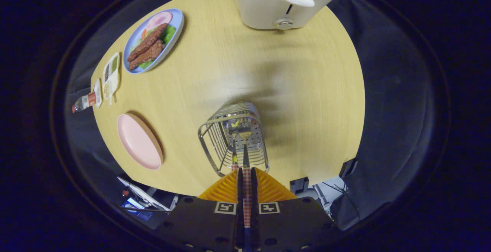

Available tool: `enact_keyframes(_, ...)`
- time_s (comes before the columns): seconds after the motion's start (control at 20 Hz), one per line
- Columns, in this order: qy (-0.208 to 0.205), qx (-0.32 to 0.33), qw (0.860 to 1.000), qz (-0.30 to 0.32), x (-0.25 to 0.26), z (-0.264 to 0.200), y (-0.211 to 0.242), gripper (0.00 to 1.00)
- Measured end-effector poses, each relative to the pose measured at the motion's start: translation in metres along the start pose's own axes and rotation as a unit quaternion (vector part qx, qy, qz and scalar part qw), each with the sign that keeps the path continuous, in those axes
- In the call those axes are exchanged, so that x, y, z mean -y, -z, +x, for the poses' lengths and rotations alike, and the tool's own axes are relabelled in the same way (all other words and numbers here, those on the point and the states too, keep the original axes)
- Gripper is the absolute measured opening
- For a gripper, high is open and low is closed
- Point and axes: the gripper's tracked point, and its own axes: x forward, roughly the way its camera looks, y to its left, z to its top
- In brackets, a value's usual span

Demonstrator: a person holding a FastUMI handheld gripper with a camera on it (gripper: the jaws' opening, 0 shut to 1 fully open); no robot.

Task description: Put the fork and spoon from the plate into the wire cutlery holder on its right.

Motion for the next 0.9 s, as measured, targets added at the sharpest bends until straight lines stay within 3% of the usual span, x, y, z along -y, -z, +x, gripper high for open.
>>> enact_keyframes(0.25,-0.005,0.002,1.000,0.002,-0.007,0.004,-0.004,0.09)
enact_keyframes(0.5,-0.004,0.051,0.999,-0.013,-0.014,-0.010,-0.004,0.11)
enact_keyframes(0.7,-0.005,0.108,0.994,-0.031,-0.023,-0.028,0.005,0.28)
enact_keyframes(0.9,-0.025,0.197,0.979,-0.044,-0.048,-0.058,0.024,0.37)
